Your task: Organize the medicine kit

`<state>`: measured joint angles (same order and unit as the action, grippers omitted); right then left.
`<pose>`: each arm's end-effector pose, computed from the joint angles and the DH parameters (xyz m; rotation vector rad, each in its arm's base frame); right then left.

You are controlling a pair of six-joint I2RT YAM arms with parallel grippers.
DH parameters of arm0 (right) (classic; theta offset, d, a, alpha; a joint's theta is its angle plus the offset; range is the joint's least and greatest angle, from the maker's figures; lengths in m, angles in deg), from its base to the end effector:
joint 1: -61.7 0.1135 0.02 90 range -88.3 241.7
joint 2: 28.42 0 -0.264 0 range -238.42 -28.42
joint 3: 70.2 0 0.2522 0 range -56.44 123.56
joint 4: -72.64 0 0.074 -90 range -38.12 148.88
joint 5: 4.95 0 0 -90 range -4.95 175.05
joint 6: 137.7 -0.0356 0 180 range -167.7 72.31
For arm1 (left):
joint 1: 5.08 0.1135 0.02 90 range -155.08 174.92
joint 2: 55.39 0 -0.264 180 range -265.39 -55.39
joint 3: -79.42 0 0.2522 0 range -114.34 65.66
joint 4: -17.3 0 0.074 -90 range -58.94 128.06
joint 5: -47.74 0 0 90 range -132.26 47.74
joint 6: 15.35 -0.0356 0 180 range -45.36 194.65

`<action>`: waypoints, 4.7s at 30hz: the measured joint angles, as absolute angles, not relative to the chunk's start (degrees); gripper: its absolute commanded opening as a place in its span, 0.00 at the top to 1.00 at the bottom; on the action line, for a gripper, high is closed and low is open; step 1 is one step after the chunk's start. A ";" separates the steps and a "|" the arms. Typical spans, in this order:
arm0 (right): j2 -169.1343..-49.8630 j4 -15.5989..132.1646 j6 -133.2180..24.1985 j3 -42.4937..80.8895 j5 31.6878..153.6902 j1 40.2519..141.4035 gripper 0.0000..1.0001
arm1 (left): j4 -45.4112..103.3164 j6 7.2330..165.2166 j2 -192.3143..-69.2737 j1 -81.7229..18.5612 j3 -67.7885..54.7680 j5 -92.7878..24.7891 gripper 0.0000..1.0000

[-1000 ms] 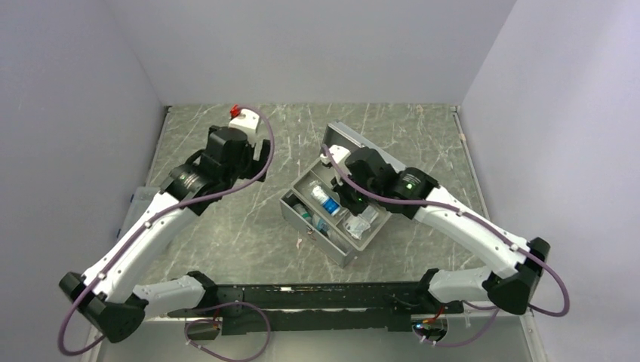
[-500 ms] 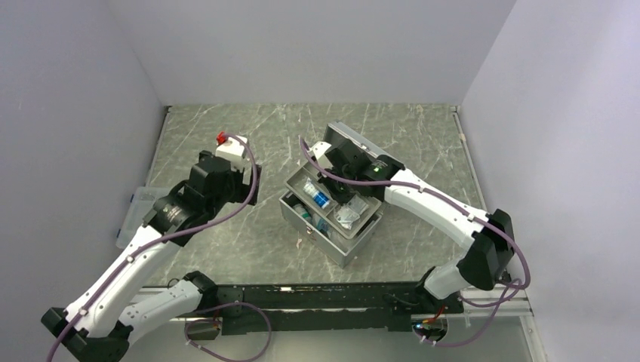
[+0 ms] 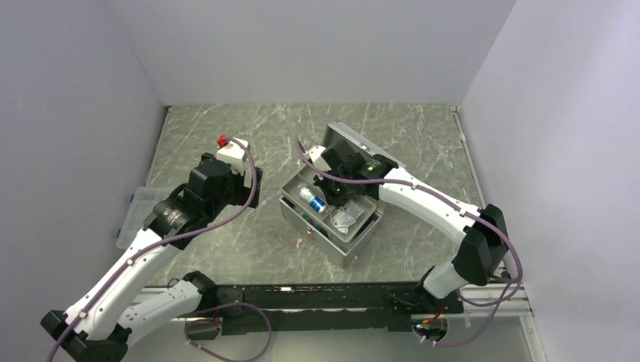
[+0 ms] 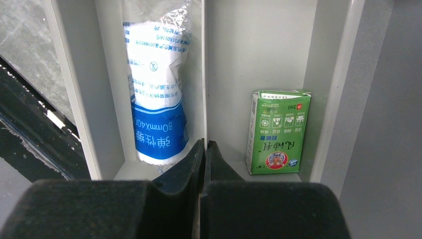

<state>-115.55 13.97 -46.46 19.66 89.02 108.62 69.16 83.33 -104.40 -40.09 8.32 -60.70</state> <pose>0.2168 0.2354 0.2985 -1.0829 2.3557 0.3910 0.1490 -0.0906 0.3541 0.2796 2.0449 -0.1339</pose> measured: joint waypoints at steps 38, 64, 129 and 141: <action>-119.40 17.05 -49.61 14.02 89.69 108.99 1.00 | 68.60 83.33 -103.94 -40.09 8.34 -60.15 0.01; -120.03 19.35 -51.64 13.67 81.34 111.02 1.00 | 68.60 83.33 -103.83 -40.09 8.34 -60.13 0.00; -98.76 15.61 -57.15 31.07 58.50 103.02 0.49 | 70.10 91.62 -103.35 -40.09 9.52 -52.70 0.01; -99.09 17.36 -57.80 27.40 61.74 86.93 0.95 | 70.06 98.70 -103.81 -40.09 15.68 -46.62 0.01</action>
<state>-99.09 17.36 -57.80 27.40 61.74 86.93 70.06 98.70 -103.81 -40.09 15.68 -46.62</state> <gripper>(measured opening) 0.155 0.994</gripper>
